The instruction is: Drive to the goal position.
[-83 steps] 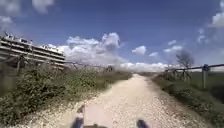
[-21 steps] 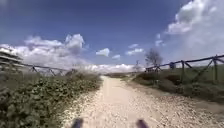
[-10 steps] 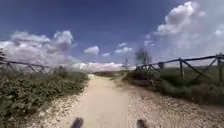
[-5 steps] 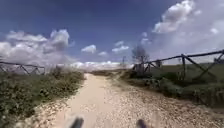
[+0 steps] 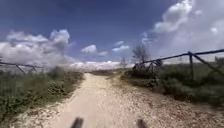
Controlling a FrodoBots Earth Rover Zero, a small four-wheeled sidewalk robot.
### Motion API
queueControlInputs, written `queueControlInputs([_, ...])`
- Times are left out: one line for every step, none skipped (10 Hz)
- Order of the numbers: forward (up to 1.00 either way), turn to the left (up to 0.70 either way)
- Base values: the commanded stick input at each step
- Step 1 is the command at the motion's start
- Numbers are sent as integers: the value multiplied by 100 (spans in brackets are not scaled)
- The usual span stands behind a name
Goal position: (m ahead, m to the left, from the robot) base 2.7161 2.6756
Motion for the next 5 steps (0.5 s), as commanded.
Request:
queueControlInputs([70,0])
queueControlInputs([70,0])
queueControlInputs([70,0])
queueControlInputs([70,0])
queueControlInputs([70,0])
